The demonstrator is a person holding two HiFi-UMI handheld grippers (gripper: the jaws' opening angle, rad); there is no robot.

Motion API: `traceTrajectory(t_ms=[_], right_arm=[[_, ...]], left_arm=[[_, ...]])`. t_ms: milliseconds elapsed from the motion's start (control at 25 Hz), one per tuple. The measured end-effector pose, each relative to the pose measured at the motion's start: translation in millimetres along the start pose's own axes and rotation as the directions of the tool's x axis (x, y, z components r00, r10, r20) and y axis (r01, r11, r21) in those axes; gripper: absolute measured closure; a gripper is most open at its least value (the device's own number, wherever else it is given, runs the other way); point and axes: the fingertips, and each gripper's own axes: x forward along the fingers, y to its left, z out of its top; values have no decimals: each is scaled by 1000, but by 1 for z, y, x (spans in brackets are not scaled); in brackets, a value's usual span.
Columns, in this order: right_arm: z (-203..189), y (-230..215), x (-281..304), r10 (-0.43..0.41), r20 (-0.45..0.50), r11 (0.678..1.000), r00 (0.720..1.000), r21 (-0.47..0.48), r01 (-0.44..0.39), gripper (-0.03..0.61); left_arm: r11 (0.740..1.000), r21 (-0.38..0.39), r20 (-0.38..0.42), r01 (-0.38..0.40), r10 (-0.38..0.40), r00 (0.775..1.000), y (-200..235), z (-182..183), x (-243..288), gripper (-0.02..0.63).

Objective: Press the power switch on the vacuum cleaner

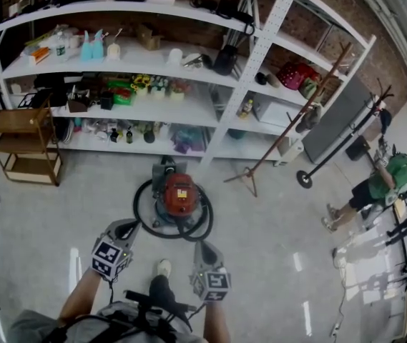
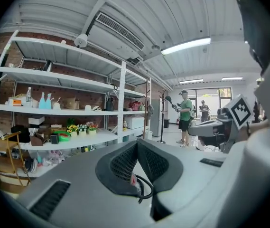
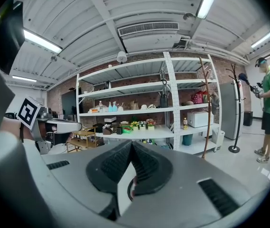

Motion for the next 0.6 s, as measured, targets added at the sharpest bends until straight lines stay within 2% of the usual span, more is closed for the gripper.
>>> traceTrajectory(t_ms=[600], right_arm=[[43, -77, 118, 65, -15, 998, 998, -10, -66, 566]], left_arm=[[998, -17, 5, -58, 58, 998, 52, 45, 119, 604]])
